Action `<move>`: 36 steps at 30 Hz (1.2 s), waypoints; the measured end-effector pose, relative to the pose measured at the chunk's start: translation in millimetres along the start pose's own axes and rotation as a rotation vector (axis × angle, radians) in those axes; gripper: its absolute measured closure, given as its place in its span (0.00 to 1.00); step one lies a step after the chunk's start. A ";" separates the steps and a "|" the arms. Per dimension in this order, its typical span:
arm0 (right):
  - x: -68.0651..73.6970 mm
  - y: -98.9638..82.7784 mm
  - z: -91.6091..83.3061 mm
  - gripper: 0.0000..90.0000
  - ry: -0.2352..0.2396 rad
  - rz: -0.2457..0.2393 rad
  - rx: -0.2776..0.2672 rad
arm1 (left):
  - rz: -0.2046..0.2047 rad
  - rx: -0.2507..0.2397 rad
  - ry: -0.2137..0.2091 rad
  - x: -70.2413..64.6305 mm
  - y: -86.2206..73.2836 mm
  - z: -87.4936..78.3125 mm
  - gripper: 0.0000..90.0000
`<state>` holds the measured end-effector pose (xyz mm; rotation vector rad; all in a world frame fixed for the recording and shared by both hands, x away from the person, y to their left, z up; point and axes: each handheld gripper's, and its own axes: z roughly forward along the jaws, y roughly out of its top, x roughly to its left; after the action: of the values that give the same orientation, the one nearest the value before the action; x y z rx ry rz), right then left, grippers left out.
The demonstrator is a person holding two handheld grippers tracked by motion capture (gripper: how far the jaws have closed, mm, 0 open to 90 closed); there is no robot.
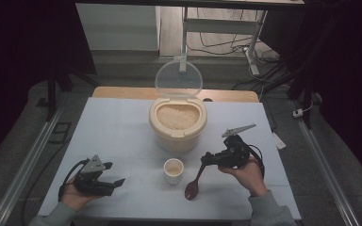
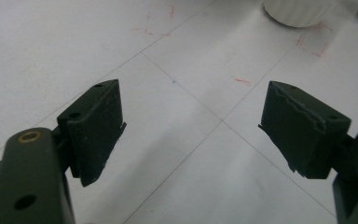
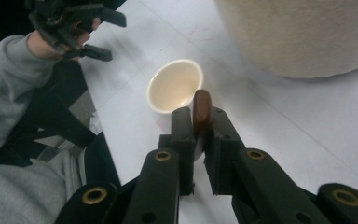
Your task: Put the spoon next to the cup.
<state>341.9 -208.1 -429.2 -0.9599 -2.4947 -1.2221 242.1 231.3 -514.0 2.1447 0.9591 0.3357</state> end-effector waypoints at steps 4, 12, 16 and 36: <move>-15.5 4.4 11.1 0.85 -0.054 0.027 0.009 | 0.002 0.000 -0.001 -0.7 0.1 0.1 0.23; -34.6 4.5 43.6 0.70 -0.215 -0.020 0.003 | 0.006 0.005 -0.003 -1.0 0.1 0.9 0.23; -39.9 1.9 57.4 0.65 -0.288 -0.032 0.024 | 0.006 0.006 -0.004 -1.0 -0.3 0.9 0.23; -41.1 -15.4 64.3 0.41 -0.499 -0.007 -0.051 | 0.008 0.006 -0.002 -0.9 -1.0 0.3 0.23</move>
<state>370.1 -184.9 -498.0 -1.4194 -2.8408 -1.1655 241.1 231.0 -514.8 2.1544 0.9526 0.3350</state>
